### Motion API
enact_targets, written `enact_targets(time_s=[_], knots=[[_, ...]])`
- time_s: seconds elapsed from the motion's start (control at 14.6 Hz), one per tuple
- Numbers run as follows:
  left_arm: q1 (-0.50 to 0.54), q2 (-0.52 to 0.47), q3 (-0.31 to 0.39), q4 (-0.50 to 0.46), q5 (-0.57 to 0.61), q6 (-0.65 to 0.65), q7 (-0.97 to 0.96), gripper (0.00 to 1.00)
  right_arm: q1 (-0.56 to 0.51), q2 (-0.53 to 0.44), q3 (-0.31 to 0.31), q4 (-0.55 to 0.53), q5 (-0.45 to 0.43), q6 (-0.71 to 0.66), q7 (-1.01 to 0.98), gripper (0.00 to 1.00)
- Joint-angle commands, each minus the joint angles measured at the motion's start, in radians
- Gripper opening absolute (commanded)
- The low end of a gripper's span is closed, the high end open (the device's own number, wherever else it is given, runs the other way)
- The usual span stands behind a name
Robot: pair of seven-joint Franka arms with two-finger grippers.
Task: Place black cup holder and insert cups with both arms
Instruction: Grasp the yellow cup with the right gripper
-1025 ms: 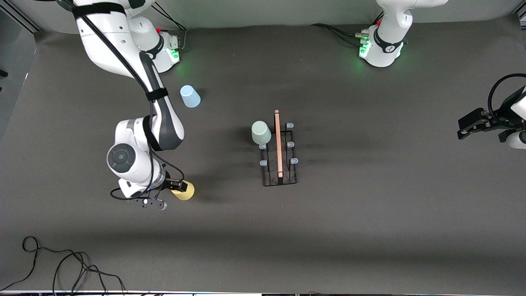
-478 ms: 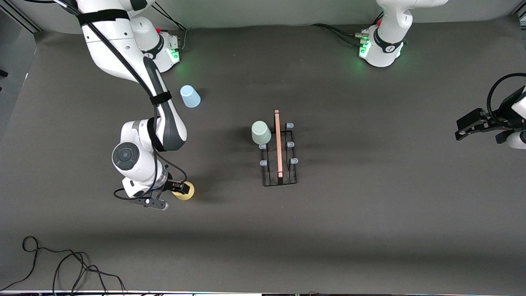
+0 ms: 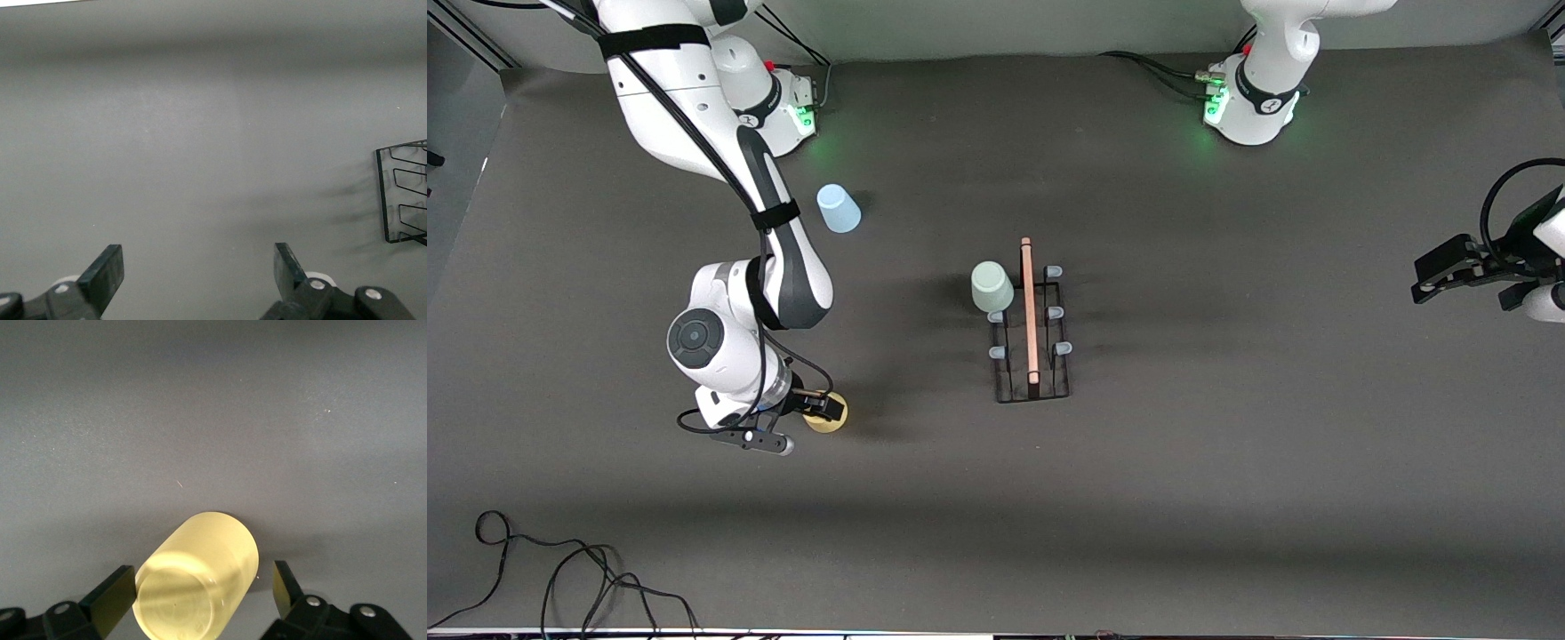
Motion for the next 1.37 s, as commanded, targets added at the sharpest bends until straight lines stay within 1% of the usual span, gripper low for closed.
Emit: enact_targets(time_s=[0.0, 0.34, 0.55, 0.82, 0.89, 0.96, 1.03, 1.09, 1.16, 1.3], knots=[[0.002, -0.007, -0.001, -0.009, -0.002, 0.008, -0.007, 1.0, 0.001, -0.012, -0.003, 0.01, 0.034, 0.003, -0.038, 0.93], [0.002, -0.007, -0.001, -0.009, 0.0, 0.005, -0.007, 1.0, 0.0, -0.03, -0.006, 0.019, 0.034, -0.026, -0.039, 0.95], [0.002, -0.007, -0.001, -0.007, 0.001, 0.005, -0.007, 1.0, -0.002, -0.003, -0.006, 0.011, 0.034, -0.026, -0.046, 0.96], [0.0, -0.007, -0.001, -0.007, 0.001, 0.003, -0.007, 1.0, 0.0, 0.01, -0.002, -0.009, 0.034, -0.029, -0.05, 0.96], [0.0, -0.007, -0.001, -0.007, 0.001, 0.002, -0.007, 1.0, 0.004, 0.022, 0.0, -0.009, 0.037, -0.032, -0.049, 0.96], [0.0, -0.007, -0.001, -0.009, 0.001, 0.002, -0.007, 1.0, 0.008, 0.028, 0.003, -0.009, 0.059, -0.032, -0.049, 0.96], [0.0, -0.007, -0.001, -0.009, 0.003, -0.004, -0.004, 1.0, 0.009, 0.028, 0.003, -0.009, 0.072, -0.034, -0.052, 0.89], [0.0, -0.007, -0.001, -0.009, 0.007, -0.009, -0.001, 1.0, 0.009, 0.022, 0.003, -0.009, 0.072, -0.037, -0.053, 0.34], [0.0, -0.007, -0.001, -0.009, 0.026, -0.009, -0.001, 1.0, 0.009, 0.016, 0.003, -0.006, 0.073, -0.058, -0.052, 0.0], [-0.002, -0.007, -0.001, -0.009, 0.038, -0.011, -0.007, 1.0, 0.009, 0.004, 0.003, -0.004, 0.073, -0.068, -0.053, 0.0]])
